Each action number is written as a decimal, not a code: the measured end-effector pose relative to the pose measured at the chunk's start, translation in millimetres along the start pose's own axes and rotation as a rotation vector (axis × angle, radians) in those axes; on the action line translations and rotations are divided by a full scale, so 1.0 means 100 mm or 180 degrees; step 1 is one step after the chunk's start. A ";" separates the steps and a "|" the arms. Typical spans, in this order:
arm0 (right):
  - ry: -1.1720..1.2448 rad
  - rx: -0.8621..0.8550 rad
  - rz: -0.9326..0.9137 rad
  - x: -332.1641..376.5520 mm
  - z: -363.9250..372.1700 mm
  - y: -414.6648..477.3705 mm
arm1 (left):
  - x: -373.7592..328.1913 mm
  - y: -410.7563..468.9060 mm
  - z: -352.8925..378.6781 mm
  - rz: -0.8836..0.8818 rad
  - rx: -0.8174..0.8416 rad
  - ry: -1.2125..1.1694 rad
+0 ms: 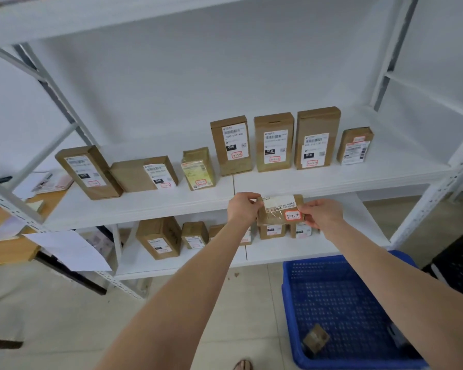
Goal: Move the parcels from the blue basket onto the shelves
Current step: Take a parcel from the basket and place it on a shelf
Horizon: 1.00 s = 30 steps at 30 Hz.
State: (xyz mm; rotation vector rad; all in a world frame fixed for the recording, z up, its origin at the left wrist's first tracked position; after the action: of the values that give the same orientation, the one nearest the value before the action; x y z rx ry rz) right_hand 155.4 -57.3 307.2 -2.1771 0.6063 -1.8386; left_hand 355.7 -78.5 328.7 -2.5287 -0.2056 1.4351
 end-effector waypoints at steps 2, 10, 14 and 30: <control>-0.0051 0.0022 0.0026 0.08 0.13 0.08 | 0.06 0.09 -0.13 -0.0025 -0.0016 -0.0027; 0.0090 0.0042 0.0018 0.31 0.69 0.41 | 0.29 0.59 -0.60 -0.0104 -0.0055 -0.0143; 0.0001 -0.0047 -0.0006 0.34 0.84 0.59 | 0.35 0.77 -0.71 -0.0068 -0.0040 -0.0159; -0.0752 -0.0255 -0.0246 0.49 1.28 0.96 | 0.58 1.18 -0.93 0.0000 -0.0165 -0.0227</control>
State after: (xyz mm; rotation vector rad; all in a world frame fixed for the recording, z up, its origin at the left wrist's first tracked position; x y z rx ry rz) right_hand 270.8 -176.3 285.6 -2.4550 0.5613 -1.5831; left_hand 466.0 -190.4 296.0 -2.5200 -0.2580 1.5406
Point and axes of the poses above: each hand's wrist, its own y-axis towards the middle knuckle, its own z-axis out of the palm, x = y × z, the point moved 4 cm from there along y, towards the middle knuckle, and after that the axes turned 9 degrees about x, right-handed, at the moved point
